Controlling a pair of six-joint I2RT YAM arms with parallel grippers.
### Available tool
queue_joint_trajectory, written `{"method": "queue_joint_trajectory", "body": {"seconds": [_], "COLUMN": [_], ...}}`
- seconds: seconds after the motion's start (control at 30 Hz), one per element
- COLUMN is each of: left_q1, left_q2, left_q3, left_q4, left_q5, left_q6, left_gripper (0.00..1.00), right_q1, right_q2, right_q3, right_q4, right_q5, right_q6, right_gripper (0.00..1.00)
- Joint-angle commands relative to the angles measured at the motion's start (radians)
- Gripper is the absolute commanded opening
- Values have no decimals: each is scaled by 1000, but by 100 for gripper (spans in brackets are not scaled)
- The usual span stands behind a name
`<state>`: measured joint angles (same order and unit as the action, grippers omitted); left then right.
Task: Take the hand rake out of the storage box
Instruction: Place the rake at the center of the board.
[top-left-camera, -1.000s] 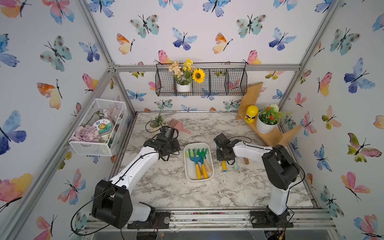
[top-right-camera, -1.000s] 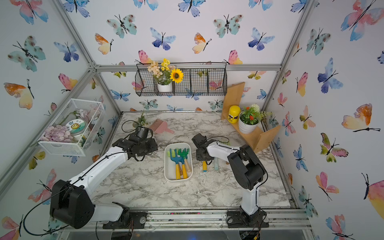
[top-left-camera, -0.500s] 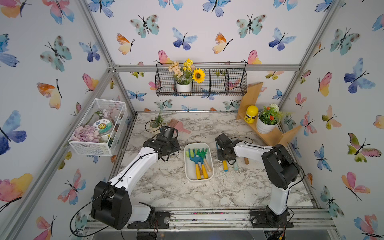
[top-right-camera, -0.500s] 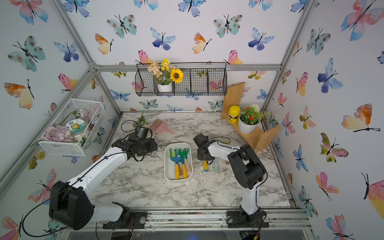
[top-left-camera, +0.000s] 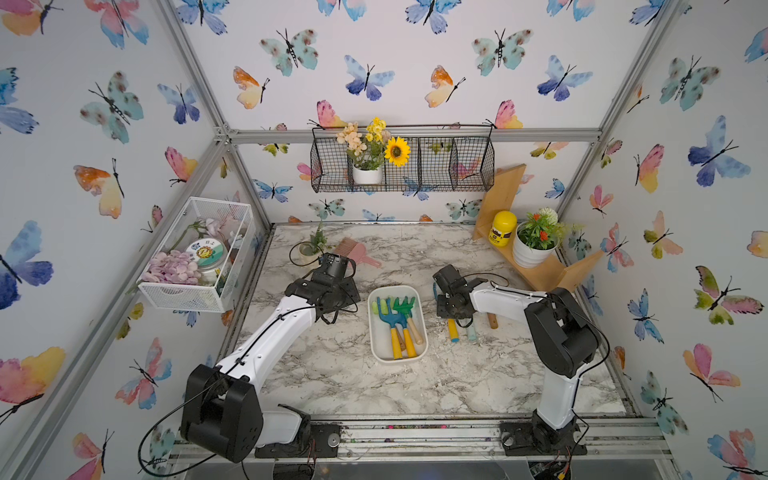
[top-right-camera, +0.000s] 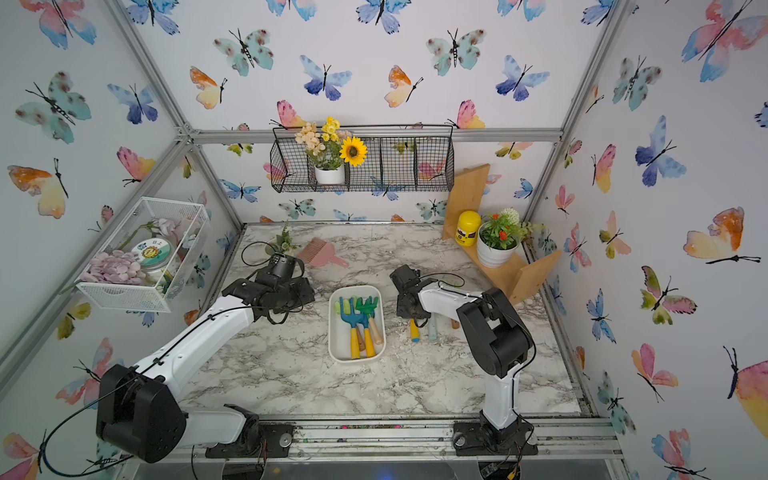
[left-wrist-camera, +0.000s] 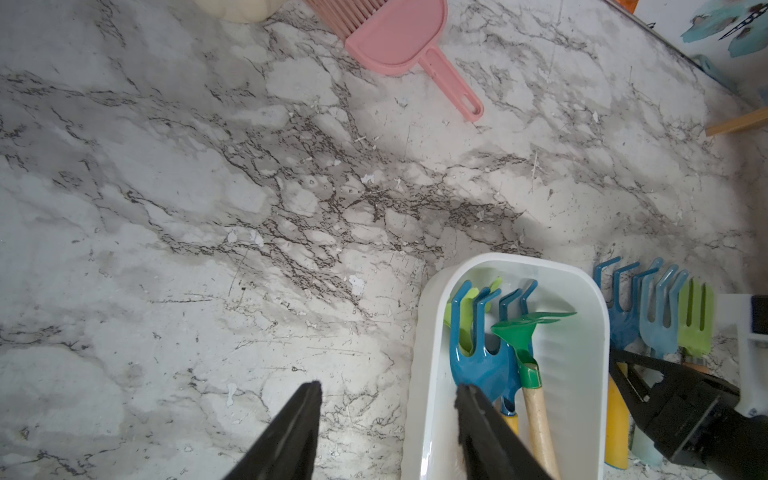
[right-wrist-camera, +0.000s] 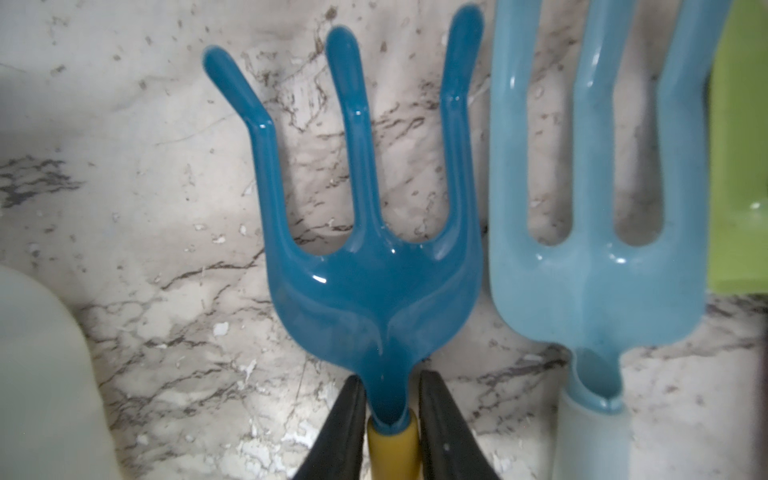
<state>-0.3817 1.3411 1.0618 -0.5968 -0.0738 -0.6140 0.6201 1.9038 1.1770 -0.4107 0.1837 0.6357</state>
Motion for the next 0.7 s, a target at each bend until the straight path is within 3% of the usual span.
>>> {"method": "queue_joint_trajectory", "body": {"seconds": [0.0,0.33,0.67], "left_q1": [-4,-5,-5], "left_q2": [-21,-20,-17], "left_q3": [-8,-11,-12], "left_q4": [-22,-21,-18], "left_q5": [-20,-24,-21], "left_q6": [-4,-3,-4], "left_gripper": [57,57,57], "right_q1": [-8,-8,-8], "right_q2": [23,14,-57], "right_q3": [-23,-60,-40], "right_q4": [3,39,18], "right_q5": [-30,-42,-11], "right_q6": [31,58,33], "right_gripper": [27,30,41]}}
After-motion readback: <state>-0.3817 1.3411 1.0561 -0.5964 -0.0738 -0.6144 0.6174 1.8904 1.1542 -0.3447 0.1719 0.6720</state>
